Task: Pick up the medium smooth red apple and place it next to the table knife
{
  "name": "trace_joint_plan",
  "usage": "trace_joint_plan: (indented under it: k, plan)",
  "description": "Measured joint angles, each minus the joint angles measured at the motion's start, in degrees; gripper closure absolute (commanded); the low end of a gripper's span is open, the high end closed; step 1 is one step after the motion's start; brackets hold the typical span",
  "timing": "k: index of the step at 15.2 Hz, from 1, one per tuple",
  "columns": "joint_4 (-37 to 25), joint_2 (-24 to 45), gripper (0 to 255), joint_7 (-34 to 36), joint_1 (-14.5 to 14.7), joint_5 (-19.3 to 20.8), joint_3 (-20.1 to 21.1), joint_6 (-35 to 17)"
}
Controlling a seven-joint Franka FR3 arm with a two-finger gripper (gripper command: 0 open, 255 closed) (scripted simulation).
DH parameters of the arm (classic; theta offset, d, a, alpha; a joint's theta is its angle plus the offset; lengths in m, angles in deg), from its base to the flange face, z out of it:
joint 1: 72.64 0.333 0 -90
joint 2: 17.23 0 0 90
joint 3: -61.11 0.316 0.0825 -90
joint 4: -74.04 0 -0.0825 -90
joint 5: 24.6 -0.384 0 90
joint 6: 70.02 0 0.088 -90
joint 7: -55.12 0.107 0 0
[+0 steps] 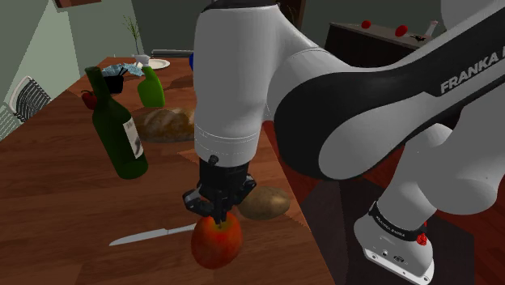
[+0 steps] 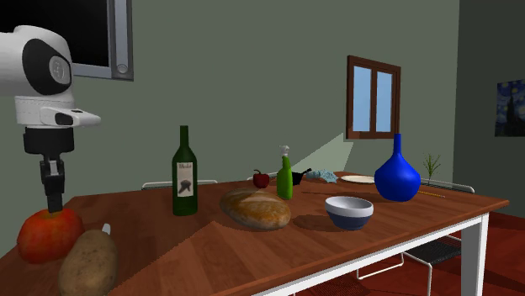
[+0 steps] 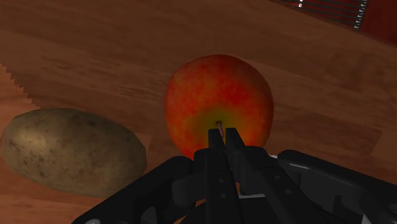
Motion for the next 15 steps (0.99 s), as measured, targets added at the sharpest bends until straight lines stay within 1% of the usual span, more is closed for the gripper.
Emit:
trace_joint_plan:
  k: [3,9,10,15]
  plan:
    - [1.2,1.2,255,0.5,-0.1,0.5,0.5,-2.3]
    - [1.4,1.4,255,0.7,-0.1,0.6,0.6,-2.7]
    - [1.4,1.4,0,0.7,-0.1,0.6,0.6,-2.8]
    - [1.4,1.4,0,0.7,-0.1,0.6,0.6,-2.8]
